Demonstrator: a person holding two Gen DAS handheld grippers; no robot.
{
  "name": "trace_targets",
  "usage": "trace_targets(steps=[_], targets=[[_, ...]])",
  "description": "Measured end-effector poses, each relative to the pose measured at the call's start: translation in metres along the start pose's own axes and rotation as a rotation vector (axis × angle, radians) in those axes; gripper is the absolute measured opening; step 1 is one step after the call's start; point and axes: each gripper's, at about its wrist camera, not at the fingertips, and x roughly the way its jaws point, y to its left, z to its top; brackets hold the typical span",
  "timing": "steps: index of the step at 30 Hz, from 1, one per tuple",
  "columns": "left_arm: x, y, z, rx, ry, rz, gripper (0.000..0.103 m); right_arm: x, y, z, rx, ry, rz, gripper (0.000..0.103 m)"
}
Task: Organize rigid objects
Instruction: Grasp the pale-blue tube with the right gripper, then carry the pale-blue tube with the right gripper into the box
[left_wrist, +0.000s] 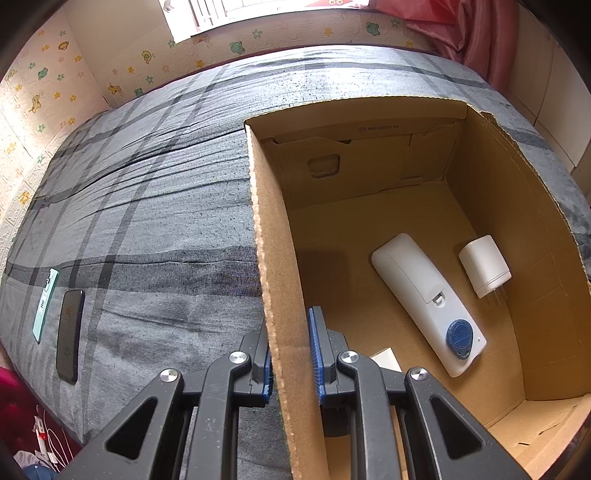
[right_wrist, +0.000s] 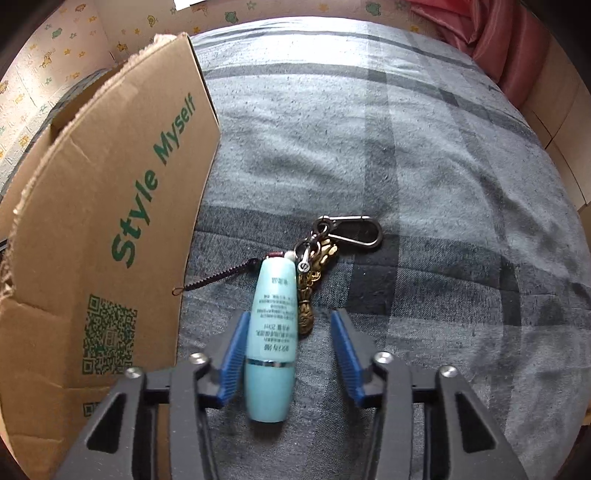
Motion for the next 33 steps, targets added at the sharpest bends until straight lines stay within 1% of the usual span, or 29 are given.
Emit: trace_targets(steps=[3, 9, 13, 21, 28, 33], targets=[[0.000, 0.000, -0.001, 0.000, -0.001, 0.001, 0.018, 0.001, 0.004, 0.000, -0.013, 0.003, -0.013, 0.028], [0.001, 0.000, -0.001, 0.002, -0.002, 0.003, 0.018, -0.005, 0.005, -0.002, -0.008, -0.009, -0.031, 0.027], [0.000, 0.000, -0.001, 0.002, -0.001, 0.003, 0.018, -0.013, 0.004, -0.003, 0.008, -0.012, -0.017, 0.027], [0.001, 0.000, -0.001, 0.001, -0.002, 0.002, 0.018, -0.046, 0.008, -0.006, 0.008, -0.051, -0.021, 0.027], [0.001, 0.000, -0.001, 0.001, -0.001, 0.002, 0.018, -0.076, 0.014, -0.002, 0.008, -0.089, -0.024, 0.027], [0.002, 0.001, -0.001, -0.005, -0.003, -0.004, 0.018, -0.092, 0.017, 0.010, -0.001, -0.107, -0.028, 0.027]])
